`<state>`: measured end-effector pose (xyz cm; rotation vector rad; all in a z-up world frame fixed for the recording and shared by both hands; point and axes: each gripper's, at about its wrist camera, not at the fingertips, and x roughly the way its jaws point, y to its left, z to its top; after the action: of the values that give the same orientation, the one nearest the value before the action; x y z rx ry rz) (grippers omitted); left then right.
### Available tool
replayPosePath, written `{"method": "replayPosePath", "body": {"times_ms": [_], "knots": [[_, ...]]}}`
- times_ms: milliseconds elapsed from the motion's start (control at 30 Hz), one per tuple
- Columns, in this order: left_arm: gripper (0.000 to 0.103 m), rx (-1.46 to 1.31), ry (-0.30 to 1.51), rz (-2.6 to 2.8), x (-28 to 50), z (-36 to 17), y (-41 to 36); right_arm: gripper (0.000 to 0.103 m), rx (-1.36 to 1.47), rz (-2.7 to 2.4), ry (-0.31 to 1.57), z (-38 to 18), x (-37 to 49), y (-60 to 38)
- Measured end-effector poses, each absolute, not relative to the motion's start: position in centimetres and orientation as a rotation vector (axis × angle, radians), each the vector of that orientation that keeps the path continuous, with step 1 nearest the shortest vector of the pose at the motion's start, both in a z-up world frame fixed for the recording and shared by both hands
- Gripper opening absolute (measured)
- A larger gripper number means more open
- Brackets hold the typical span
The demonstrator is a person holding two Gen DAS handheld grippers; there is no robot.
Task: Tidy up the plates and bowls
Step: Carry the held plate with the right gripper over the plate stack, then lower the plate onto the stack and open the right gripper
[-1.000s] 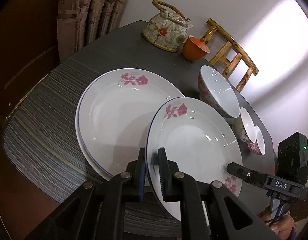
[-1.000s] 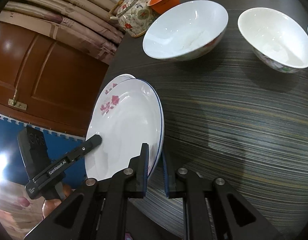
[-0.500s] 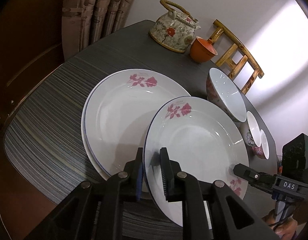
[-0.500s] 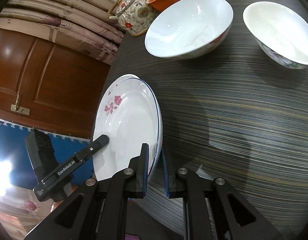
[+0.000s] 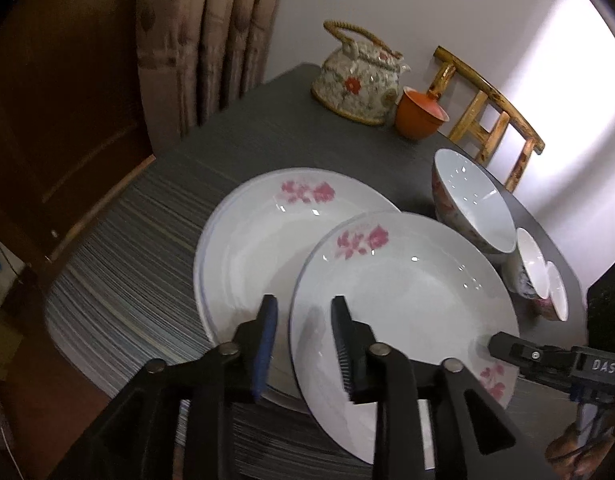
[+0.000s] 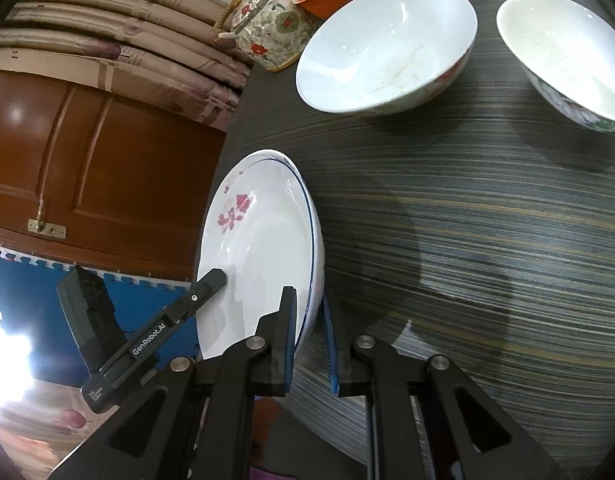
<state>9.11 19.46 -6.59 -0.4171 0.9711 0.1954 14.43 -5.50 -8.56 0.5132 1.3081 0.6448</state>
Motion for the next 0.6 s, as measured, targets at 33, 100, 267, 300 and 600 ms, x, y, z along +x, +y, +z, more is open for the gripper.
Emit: {"method": "replayPosePath", "body": {"times_ms": [33, 100, 267, 300, 600], "knots": [[0.030, -0.409, 0.965, 0.201, 9.1, -6.4, 19.5, 0.014, 0.517, 0.646, 1.307, -8.5, 14.5, -5.4], [0.030, -0.411, 0.952, 0.214, 9.0, -6.1, 19.9, 0.015, 0.527, 0.648, 1.307, -8.6, 14.6, -5.5], [0.030, -0.444, 0.916, 0.240, 8.5, -5.4, 21.1, 0.016, 0.528, 0.652, 1.307, -8.4, 14.9, -5.2], [0.030, -0.442, 0.911, 0.245, 8.5, -5.3, 21.2, 0.017, 0.528, 0.653, 1.306, -8.3, 14.9, -5.1], [0.031, -0.412, 0.917, 0.231, 8.8, -5.2, 20.7, 0.019, 0.528, 0.660, 1.301, -8.0, 15.5, -4.4]]}}
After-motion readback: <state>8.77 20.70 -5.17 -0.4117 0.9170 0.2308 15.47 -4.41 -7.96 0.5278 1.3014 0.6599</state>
